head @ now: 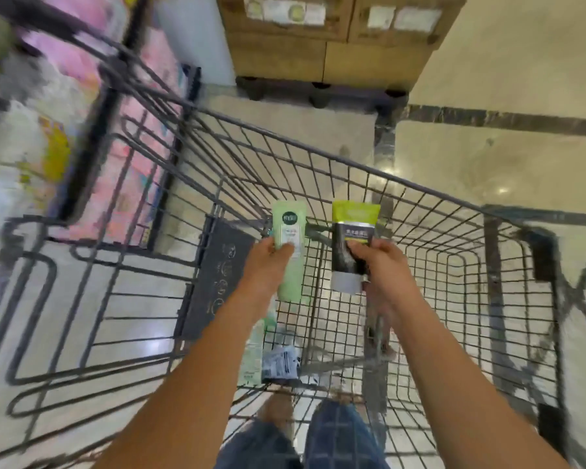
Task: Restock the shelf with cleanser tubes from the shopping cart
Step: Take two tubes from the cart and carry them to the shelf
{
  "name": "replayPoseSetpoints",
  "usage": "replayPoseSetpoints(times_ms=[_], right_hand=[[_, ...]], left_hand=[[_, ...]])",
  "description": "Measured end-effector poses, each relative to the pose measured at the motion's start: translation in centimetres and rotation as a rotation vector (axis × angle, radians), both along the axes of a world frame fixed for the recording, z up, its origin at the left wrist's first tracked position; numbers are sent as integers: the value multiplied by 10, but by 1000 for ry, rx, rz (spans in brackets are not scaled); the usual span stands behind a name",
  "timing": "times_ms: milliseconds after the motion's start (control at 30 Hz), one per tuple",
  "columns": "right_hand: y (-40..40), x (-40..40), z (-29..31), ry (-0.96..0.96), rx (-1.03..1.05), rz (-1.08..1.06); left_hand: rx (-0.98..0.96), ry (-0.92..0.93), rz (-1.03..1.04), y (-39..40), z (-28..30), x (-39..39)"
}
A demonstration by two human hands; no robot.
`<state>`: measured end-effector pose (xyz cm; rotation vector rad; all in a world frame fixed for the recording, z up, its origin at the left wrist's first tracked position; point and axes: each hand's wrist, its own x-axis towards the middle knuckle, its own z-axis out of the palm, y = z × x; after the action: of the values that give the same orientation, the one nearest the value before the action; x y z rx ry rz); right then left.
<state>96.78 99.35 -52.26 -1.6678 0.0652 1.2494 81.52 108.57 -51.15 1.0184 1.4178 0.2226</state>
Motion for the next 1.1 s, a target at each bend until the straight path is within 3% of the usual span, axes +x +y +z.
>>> replayPoseSetpoints(times_ms=[200,500,900,1100], right_hand=[[19,-3,113,-81,98,132],[48,-59,254,-227,432,261],[-2,-275,343,-154,703,816],[-92,-402,380,-30,820,1000]], left_hand=[[134,-114,273,-15,112,-17],[362,-196,545,-55,246,-86],[699,-252,1026,-201,350,-272],[816,-220,1260,-317,365,-379]])
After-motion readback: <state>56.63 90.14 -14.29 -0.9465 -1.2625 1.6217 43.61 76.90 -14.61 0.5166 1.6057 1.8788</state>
